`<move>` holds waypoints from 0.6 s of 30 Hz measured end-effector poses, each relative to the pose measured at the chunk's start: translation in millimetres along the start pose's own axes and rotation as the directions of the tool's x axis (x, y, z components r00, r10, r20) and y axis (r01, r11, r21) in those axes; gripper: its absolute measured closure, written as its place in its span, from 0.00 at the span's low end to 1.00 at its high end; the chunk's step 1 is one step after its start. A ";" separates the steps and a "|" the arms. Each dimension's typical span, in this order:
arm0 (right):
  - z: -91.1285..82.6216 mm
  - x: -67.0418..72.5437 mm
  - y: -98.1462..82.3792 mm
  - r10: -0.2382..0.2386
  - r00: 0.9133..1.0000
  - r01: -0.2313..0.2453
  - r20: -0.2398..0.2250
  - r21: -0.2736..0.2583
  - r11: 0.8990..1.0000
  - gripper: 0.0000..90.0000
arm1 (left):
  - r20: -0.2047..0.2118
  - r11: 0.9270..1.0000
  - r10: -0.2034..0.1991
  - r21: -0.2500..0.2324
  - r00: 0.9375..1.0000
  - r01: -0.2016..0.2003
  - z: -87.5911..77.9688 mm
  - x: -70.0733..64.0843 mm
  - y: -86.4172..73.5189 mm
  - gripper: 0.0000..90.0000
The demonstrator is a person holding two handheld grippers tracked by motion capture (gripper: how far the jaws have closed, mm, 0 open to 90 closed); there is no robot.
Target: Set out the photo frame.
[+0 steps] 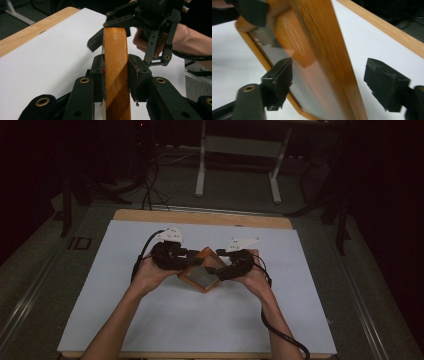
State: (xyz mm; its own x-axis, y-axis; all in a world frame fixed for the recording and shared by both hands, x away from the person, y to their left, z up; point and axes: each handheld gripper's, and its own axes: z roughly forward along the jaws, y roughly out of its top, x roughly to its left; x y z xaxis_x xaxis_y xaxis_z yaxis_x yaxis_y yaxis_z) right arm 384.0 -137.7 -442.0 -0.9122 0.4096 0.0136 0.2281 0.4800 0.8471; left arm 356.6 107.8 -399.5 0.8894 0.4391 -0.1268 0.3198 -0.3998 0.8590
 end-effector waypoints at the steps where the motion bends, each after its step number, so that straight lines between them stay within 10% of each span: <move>1: 1.9 -1.6 1.2 -0.011 1.000 0.011 -0.028 0.004 1.000 0.23 | 0.007 1.000 0.007 0.000 1.000 -0.007 1.3 0.8 1.0 0.76; 10: 5.2 0.9 -0.5 -0.056 0.997 0.059 -0.046 0.066 0.996 0.38 | -0.008 0.999 0.044 0.011 0.999 -0.044 4.8 2.1 4.4 0.74; 18: -7.8 0.0 -7.1 -0.063 0.997 0.064 -0.037 0.031 0.997 0.66 | -0.067 0.996 -0.083 -0.027 0.994 0.081 6.0 13.4 -3.1 0.57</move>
State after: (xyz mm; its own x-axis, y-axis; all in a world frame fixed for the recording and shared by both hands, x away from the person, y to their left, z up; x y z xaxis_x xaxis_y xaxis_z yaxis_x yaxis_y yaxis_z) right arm 379.7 -147.1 -443.9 -0.9368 0.3494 -0.0196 0.1799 0.5288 0.8295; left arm 369.5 110.1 -406.8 0.8361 0.5235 -0.1639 0.3818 -0.3409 0.8591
